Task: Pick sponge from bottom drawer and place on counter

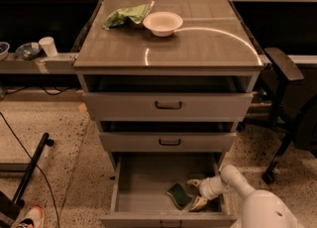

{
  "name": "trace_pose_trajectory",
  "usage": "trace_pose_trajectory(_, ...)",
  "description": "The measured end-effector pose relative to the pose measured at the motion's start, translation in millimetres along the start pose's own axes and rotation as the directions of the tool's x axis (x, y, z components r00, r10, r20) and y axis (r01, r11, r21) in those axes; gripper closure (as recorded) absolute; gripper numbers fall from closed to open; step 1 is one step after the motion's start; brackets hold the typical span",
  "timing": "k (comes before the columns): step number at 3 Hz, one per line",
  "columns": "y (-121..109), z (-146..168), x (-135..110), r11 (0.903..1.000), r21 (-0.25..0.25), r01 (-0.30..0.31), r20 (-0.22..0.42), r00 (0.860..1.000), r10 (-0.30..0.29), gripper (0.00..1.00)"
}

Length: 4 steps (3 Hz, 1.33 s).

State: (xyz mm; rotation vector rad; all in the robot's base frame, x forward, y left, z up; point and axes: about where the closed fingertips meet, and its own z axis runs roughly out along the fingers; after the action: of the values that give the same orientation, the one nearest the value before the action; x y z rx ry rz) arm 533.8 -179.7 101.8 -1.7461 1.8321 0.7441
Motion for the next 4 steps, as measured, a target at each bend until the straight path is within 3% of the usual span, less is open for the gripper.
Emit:
trace_pose_trajectory(1,3,1,-6,0.9999,0.009,0.006,0.001,1.0,-0.006,0.44)
trace_pose_trajectory(3,5,-1,-7,0.9992,0.013,-0.038,0.045,0.998,0.037,0.9)
trace_pose_trajectory(4,-9,-26,-31,0.9958,0.09,-0.017,0.092,0.996,0.008,1.0)
